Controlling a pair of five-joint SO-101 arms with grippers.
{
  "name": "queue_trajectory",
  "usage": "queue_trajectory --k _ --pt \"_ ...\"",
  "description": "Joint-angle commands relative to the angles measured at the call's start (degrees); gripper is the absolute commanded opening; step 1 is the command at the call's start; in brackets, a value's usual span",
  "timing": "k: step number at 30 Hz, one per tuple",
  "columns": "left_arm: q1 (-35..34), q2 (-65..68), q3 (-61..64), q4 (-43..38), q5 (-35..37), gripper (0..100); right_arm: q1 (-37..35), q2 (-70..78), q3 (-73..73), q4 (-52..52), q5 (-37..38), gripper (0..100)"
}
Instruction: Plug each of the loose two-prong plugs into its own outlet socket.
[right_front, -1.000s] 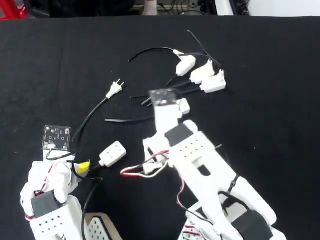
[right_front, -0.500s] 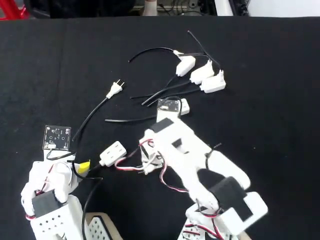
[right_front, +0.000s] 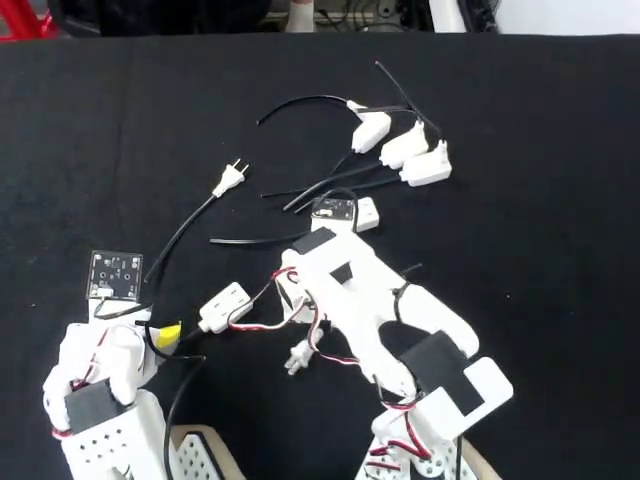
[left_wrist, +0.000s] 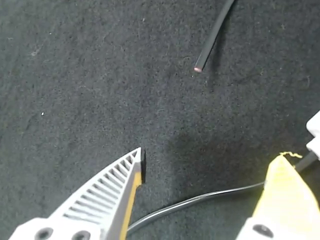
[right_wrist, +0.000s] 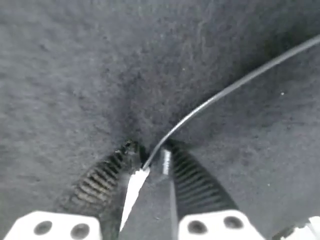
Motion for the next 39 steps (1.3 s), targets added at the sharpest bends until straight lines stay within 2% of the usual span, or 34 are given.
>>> queue_trajectory --k 1,7,13,19,26,31,35,39 --pt "0.6 -0.3 -0.2 -1.0 -0.6 38 -1.1 0.9 -0.7 2.2 2.4 1.2" --pt "0.7 -0.3 -0.2 -1.0 -0.6 38 -1.1 -2.8 -3.8 8.2 12.4 1.1" --pt "0.7 -0.3 -0.2 -1.0 -0.6 38 -1.1 -17.8 -4.1 7.9 20.1 1.1" --pt "0.7 -0.3 -0.1 -1.0 -0.6 38 -1.1 -28.8 -3.8 -1.0 37.9 1.2" --pt "2.4 -0.3 0.0 -1.1 -0.7 38 -1.4 -34.8 -3.8 -12.5 38.2 1.1" --pt "2.9 -0.3 0.0 -1.0 -0.7 38 -1.2 -32.9 -2.0 -18.5 36.0 1.1" --pt "2.9 -0.3 0.0 -0.8 -0.7 38 0.6 -26.2 6.3 -31.0 40.9 1.1" --pt "3.1 -0.3 0.0 -0.8 -0.7 38 1.6 -18.2 6.0 -28.8 46.8 1.3"
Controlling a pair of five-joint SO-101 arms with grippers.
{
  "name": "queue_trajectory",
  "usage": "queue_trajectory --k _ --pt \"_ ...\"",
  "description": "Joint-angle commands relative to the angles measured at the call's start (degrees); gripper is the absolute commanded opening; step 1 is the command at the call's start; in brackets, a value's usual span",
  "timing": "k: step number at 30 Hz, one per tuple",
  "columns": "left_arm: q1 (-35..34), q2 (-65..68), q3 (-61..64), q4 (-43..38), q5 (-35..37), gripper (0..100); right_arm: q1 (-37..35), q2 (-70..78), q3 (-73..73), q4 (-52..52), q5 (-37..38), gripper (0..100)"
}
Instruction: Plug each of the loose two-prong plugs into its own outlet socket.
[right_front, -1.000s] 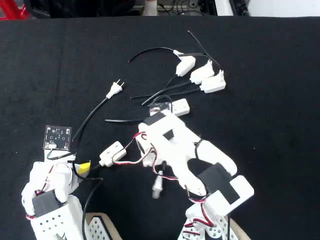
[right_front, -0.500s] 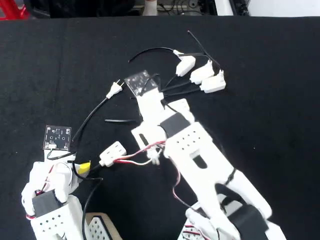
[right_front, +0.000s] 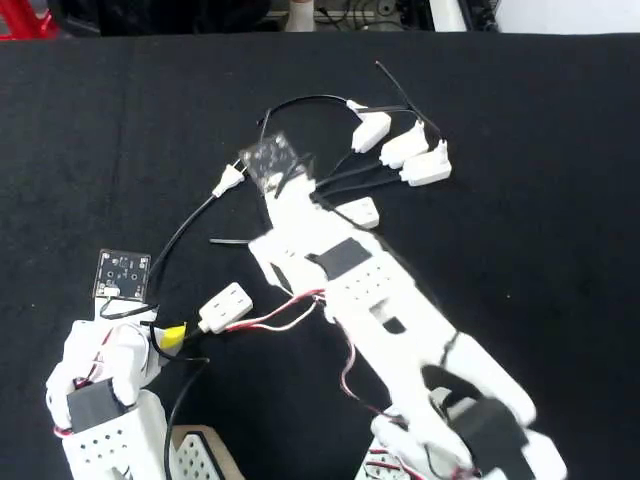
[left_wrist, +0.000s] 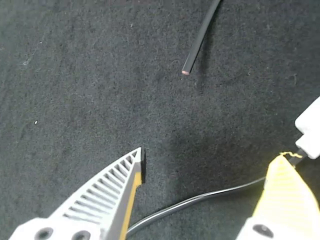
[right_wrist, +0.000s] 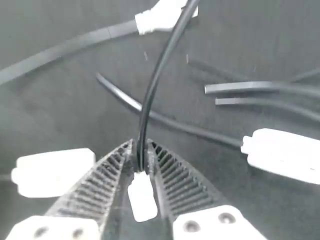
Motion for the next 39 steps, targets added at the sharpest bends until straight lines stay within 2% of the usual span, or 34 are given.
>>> queue_trajectory --k 1,6,13,20,30,34,39 --pt "0.9 -0.3 0.0 -0.8 -0.3 38 1.1 5.6 -2.9 2.8 5.1 1.3" --pt "0.9 -0.3 0.0 -0.8 -0.3 38 1.1 15.9 -15.3 16.4 11.6 1.5" --pt "0.9 -0.3 0.0 -0.9 -0.3 38 0.9 29.7 -26.2 20.8 12.5 2.1" --pt "0.9 -0.3 0.0 -1.0 -0.3 38 -0.2 35.8 -34.2 33.2 12.6 20.1" --pt "0.9 -0.3 0.0 -0.9 -0.3 38 -1.8 37.0 -39.5 45.5 12.7 14.7" --pt "0.9 -0.3 0.0 -0.9 -0.3 38 -1.8 34.8 -40.4 50.8 17.9 14.1" --pt "1.0 -0.3 0.0 -0.9 -0.3 38 -1.8 34.4 -39.5 48.9 18.1 14.0"
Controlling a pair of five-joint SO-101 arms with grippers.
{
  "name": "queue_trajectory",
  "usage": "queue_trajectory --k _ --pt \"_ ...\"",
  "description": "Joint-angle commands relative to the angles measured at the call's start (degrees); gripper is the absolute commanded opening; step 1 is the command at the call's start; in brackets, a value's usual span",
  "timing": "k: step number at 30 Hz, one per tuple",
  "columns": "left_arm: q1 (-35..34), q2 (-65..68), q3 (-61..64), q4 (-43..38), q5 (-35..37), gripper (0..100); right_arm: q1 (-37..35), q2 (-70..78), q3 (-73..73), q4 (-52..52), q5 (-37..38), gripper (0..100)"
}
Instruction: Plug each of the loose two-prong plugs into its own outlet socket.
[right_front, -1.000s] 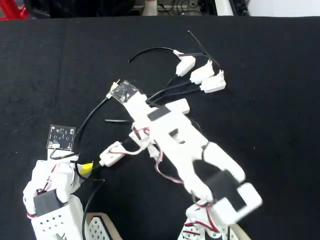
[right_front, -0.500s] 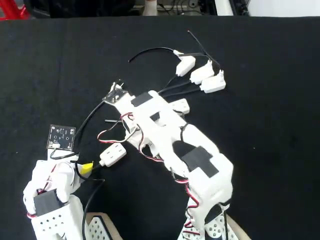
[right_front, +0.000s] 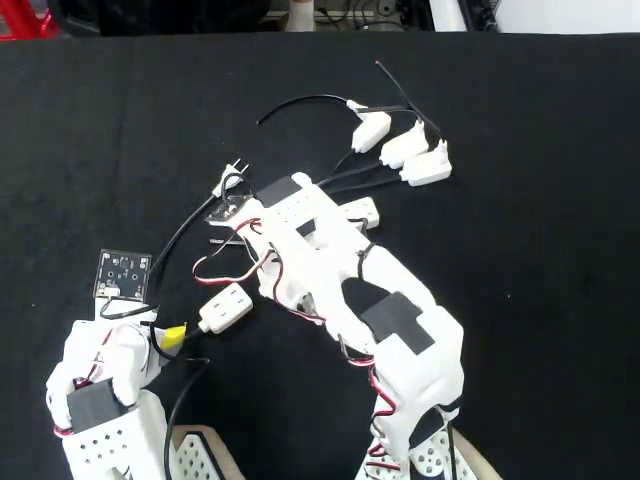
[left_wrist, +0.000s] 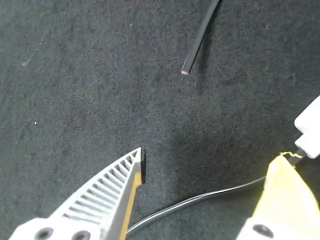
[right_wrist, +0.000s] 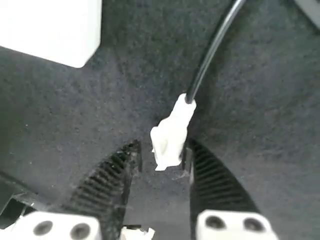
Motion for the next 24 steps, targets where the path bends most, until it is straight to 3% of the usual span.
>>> queue_trajectory --k 1,7,24 --pt "0.8 -0.3 0.1 -0.9 -0.3 38 -0.4 -2.7 -1.6 -1.1 0.4 13.9" --pt "0.8 -0.3 0.1 -0.9 -0.3 38 -0.4 2.0 -3.3 -4.0 -3.2 11.0" --pt "0.9 -0.3 0.1 -1.0 -0.3 38 -0.3 3.3 -4.4 -1.0 -3.2 1.1"
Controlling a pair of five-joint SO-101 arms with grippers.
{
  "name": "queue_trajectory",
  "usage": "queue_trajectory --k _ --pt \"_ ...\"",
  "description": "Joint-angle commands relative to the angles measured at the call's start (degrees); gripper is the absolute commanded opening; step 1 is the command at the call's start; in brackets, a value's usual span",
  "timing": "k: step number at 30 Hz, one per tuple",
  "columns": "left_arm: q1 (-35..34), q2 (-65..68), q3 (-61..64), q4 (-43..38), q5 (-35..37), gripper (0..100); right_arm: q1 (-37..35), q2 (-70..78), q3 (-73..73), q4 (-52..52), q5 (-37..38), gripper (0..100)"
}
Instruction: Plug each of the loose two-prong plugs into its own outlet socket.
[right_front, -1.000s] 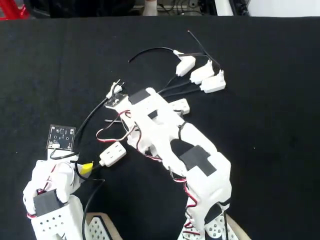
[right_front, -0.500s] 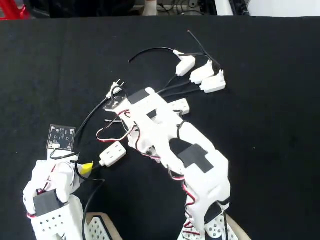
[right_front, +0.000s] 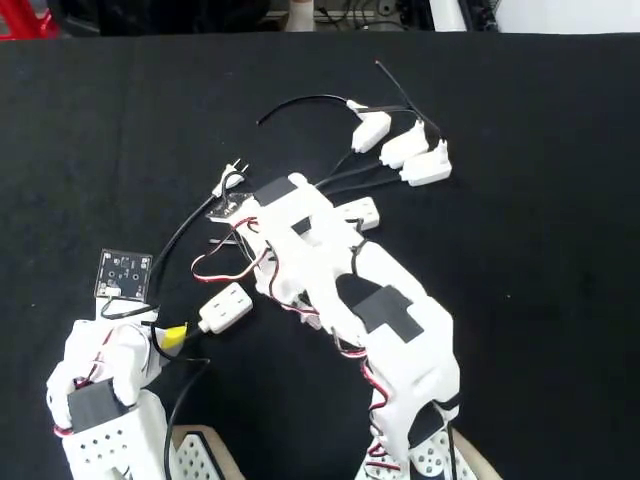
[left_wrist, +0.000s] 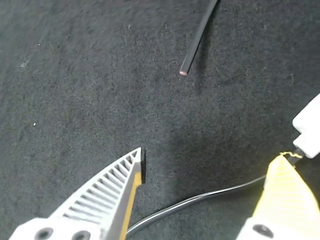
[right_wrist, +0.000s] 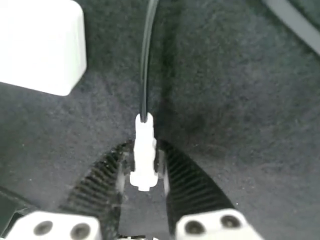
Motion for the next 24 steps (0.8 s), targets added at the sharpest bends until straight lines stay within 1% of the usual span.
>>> queue_trajectory --k 1,5,10,16,20,24 --pt "0.6 -0.3 0.1 -1.0 -0.3 38 -0.2 -1.0 -2.3 0.4 -0.4 1.1" --pt "0.6 -0.3 0.1 -1.0 -0.3 38 0.5 -6.5 -0.1 -2.6 -2.5 1.1" --pt "0.6 -0.3 0.1 -1.0 -0.3 38 0.2 -22.5 11.7 -11.6 -5.6 1.1" --pt "0.6 -0.3 0.1 -1.0 -0.3 38 -0.2 -45.0 29.8 -28.0 -10.5 1.1" --pt "0.6 -0.3 0.1 -1.0 -0.2 38 -4.9 -56.9 42.9 -40.4 -14.0 1.1" --pt "0.6 -0.3 0.1 -1.0 0.0 38 -9.1 -65.2 55.3 -56.0 -17.5 1.1"
